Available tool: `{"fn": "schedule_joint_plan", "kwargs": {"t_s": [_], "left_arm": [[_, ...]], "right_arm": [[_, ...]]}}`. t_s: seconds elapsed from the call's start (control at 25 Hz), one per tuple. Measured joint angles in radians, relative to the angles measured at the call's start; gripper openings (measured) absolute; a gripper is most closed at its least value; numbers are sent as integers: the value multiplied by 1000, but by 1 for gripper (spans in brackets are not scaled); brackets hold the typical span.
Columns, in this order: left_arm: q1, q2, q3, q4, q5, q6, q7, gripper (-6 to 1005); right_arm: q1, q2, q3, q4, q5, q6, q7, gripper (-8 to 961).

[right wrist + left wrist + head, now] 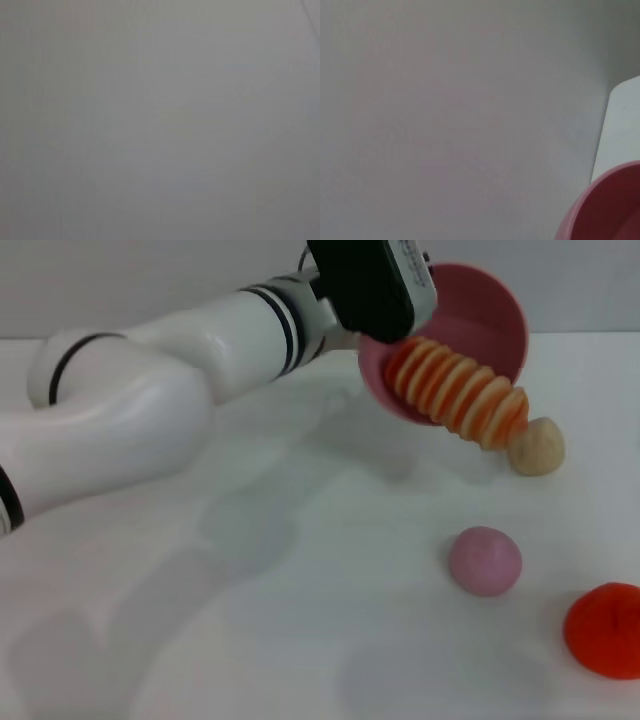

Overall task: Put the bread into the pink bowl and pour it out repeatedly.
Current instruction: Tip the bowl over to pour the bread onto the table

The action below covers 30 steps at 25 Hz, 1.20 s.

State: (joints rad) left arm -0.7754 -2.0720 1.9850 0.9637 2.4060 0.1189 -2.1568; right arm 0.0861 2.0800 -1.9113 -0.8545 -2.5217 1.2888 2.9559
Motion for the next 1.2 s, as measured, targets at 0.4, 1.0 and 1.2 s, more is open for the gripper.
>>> {"fn": "schedule_joint_plan", "kwargs": {"t_s": [0.4, 1.0, 1.2], "left_arm": [[24, -1, 54, 18, 96, -86, 7, 70], [70, -7, 141, 23, 130, -238, 284, 71], [79, -6, 162, 14, 125, -304, 378, 72]], "right_arm": [[2, 0, -18, -3, 0, 11, 0, 586], [14, 0, -47, -6, 0, 22, 0, 585], [16, 0, -59, -6, 0, 23, 0, 585]]}}
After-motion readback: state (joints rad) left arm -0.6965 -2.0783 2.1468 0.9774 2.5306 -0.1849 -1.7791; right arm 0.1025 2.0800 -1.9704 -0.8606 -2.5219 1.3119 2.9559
